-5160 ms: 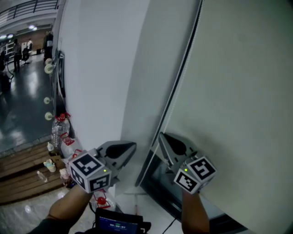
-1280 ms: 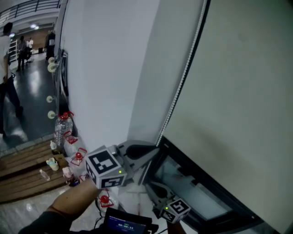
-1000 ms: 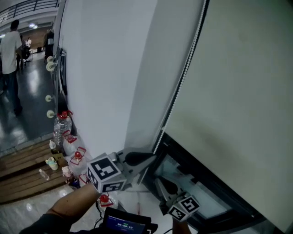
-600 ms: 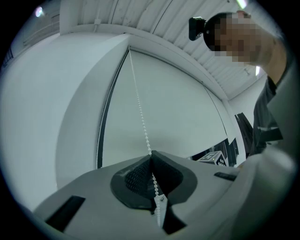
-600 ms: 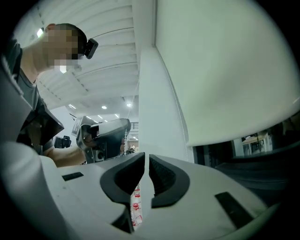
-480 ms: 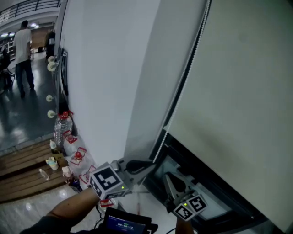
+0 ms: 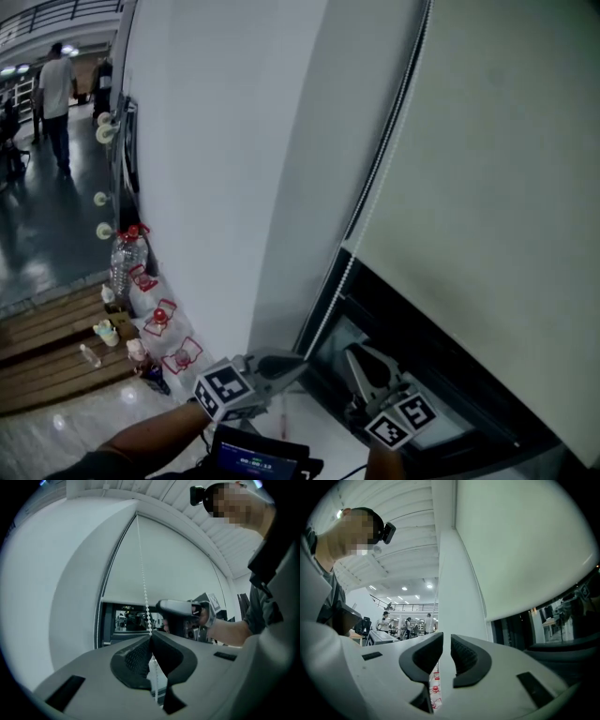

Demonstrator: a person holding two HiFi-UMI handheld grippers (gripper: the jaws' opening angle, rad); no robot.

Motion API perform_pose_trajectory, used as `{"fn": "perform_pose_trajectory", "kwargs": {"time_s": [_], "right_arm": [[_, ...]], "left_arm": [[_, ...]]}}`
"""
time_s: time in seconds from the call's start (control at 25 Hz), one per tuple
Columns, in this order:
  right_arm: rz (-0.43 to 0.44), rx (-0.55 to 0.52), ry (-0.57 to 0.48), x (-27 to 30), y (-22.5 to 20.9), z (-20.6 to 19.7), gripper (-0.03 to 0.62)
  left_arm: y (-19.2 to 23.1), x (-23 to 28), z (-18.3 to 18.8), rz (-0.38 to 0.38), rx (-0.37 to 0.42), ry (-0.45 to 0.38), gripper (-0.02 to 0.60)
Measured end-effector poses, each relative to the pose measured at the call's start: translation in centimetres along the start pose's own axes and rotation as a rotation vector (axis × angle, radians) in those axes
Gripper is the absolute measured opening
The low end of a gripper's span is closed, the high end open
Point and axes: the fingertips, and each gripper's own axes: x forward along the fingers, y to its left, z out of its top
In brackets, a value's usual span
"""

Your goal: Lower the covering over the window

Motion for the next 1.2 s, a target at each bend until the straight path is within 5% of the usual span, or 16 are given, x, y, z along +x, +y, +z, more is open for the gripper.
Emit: {"fn": "perform_pose_trajectory", "kwargs": {"time_s": [0.56, 0.8, 1.08, 1.2], "right_arm": [[0.109, -0.159, -0.04, 3.0, 1.8, 11.2, 0.118], [0.208, -0.134, -0.023, 5.6, 2.7, 14.6, 0.181], [0.265, -0.101, -0.047, 8.9, 3.9, 17.5, 0.181], [0.257, -0.11, -0.062, 9.4, 3.7, 18.2, 0.095]], "left_arm": [[0.1, -0.8, -4.6, 0.027, -0.008, 0.056, 0.003], [-0.5, -0.8, -5.1, 0.011, -0.038, 0.041, 0.002], [-0.6, -0.9, -5.2, 0.009, -0.005, 0.052, 0.002], [-1.2, -0.7, -5.3, -0.01, -0.012, 0.049, 0.002]]}}
